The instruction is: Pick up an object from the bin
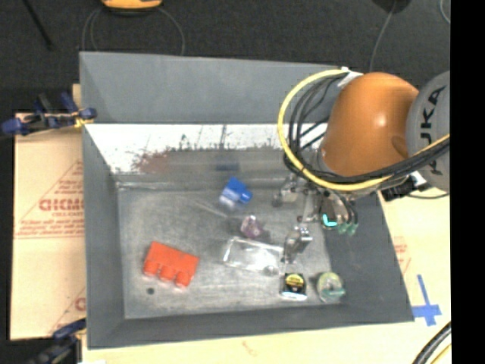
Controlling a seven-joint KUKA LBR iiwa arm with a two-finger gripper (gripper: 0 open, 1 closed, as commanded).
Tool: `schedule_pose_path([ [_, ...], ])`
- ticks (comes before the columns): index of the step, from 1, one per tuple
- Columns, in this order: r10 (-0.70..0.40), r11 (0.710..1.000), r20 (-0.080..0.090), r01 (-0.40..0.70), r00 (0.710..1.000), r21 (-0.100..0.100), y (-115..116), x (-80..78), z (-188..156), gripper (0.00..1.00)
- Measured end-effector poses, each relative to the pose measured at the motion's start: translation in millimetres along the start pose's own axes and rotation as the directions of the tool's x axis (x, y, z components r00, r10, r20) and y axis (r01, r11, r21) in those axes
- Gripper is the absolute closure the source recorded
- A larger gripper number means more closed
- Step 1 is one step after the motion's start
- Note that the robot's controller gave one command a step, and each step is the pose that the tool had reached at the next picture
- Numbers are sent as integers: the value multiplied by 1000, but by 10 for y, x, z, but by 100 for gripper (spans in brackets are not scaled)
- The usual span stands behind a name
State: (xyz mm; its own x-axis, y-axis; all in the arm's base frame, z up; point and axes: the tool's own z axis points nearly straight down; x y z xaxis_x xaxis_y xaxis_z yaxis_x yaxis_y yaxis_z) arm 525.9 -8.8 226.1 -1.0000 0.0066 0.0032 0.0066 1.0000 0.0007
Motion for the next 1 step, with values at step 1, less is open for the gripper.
schedule_pose_path([
  [1,11,1000,13,-11,1000,-2,74,-130,1549,0],
])
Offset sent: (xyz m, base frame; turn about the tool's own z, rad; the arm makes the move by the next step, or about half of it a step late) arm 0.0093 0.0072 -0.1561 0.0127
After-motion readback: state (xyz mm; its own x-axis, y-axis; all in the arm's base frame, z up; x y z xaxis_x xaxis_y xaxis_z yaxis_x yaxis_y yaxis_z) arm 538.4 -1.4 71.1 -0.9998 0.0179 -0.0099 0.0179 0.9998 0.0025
